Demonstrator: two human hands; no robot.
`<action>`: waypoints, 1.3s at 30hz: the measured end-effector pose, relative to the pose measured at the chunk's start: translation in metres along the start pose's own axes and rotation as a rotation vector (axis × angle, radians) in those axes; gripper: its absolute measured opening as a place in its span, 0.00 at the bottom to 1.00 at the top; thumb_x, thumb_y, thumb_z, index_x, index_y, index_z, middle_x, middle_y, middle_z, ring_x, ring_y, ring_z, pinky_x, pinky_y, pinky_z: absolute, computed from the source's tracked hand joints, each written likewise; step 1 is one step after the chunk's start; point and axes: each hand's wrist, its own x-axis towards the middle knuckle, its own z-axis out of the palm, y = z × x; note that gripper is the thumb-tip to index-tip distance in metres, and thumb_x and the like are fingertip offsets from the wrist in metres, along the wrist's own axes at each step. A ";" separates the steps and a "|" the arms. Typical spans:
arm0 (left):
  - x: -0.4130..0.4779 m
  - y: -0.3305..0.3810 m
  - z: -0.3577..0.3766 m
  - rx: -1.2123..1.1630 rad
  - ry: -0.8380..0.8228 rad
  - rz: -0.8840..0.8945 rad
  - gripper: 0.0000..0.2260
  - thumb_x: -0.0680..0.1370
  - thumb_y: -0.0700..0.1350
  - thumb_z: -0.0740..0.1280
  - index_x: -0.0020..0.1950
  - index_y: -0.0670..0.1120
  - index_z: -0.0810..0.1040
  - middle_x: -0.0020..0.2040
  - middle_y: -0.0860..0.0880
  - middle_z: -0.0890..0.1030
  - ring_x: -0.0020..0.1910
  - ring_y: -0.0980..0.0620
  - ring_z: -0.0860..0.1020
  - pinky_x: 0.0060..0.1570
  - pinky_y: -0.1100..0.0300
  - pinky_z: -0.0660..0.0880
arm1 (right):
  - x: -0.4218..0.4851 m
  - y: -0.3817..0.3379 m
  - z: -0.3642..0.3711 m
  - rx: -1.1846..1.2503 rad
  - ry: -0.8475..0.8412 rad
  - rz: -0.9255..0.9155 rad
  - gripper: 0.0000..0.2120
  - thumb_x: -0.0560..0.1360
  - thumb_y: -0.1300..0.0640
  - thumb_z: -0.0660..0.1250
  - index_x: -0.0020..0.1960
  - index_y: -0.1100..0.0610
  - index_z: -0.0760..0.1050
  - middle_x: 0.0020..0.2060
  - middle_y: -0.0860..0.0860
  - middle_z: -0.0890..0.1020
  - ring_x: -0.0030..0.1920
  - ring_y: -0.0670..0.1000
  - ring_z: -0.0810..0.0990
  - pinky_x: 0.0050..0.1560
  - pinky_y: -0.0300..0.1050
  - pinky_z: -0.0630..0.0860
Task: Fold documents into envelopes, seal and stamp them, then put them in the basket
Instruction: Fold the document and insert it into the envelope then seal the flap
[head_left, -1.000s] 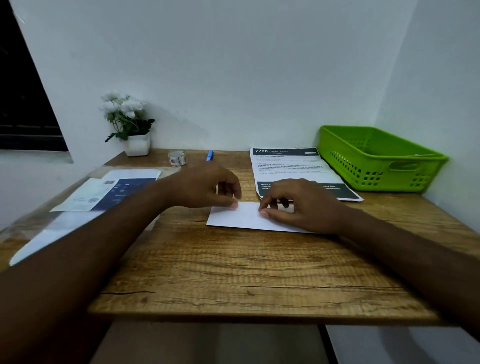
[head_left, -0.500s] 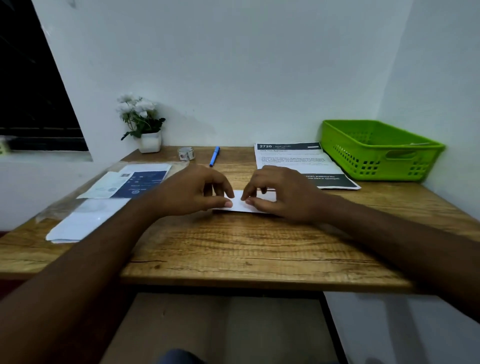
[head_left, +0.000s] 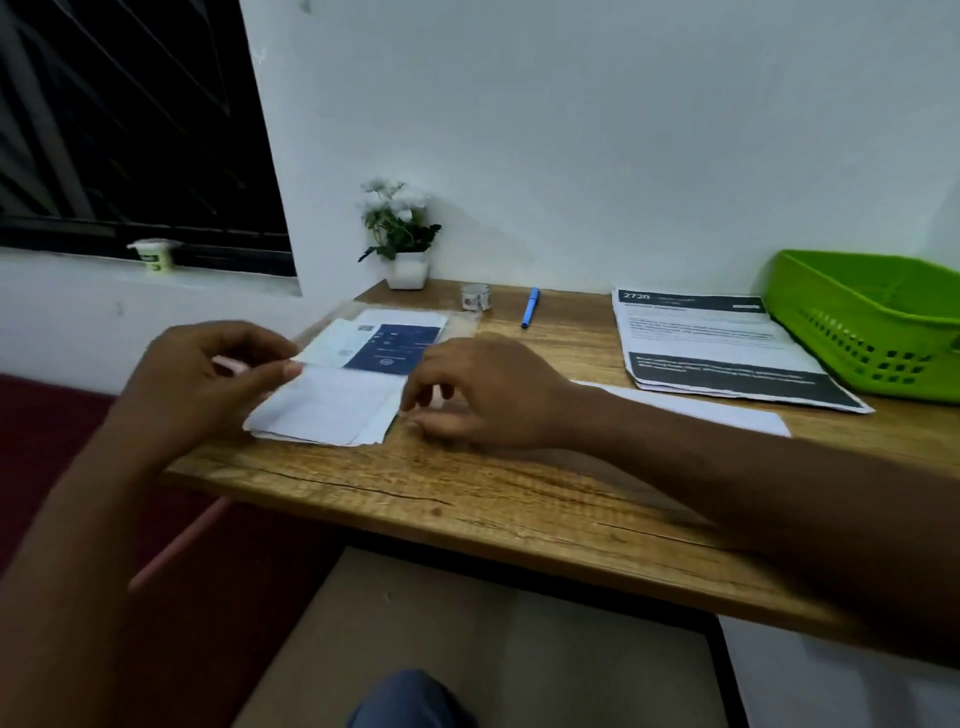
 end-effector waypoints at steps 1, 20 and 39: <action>-0.008 -0.010 -0.002 -0.020 0.079 -0.077 0.05 0.72 0.46 0.74 0.46 0.51 0.83 0.42 0.53 0.83 0.39 0.58 0.80 0.39 0.60 0.76 | 0.008 -0.006 0.003 0.011 -0.005 -0.007 0.10 0.76 0.44 0.67 0.54 0.46 0.80 0.46 0.40 0.80 0.43 0.37 0.71 0.39 0.30 0.61; -0.035 -0.020 0.005 -0.143 0.039 -0.194 0.16 0.67 0.38 0.77 0.51 0.51 0.82 0.47 0.57 0.82 0.42 0.64 0.80 0.34 0.71 0.73 | 0.045 -0.042 0.025 0.022 -0.061 0.086 0.12 0.75 0.40 0.66 0.50 0.46 0.81 0.47 0.40 0.81 0.41 0.39 0.72 0.33 0.35 0.60; -0.031 -0.010 0.012 -0.441 0.161 -0.098 0.09 0.72 0.34 0.71 0.48 0.47 0.82 0.49 0.50 0.84 0.52 0.52 0.81 0.48 0.63 0.78 | 0.045 -0.050 0.031 -0.022 0.159 0.147 0.09 0.74 0.48 0.64 0.44 0.48 0.82 0.41 0.44 0.84 0.42 0.45 0.79 0.36 0.41 0.72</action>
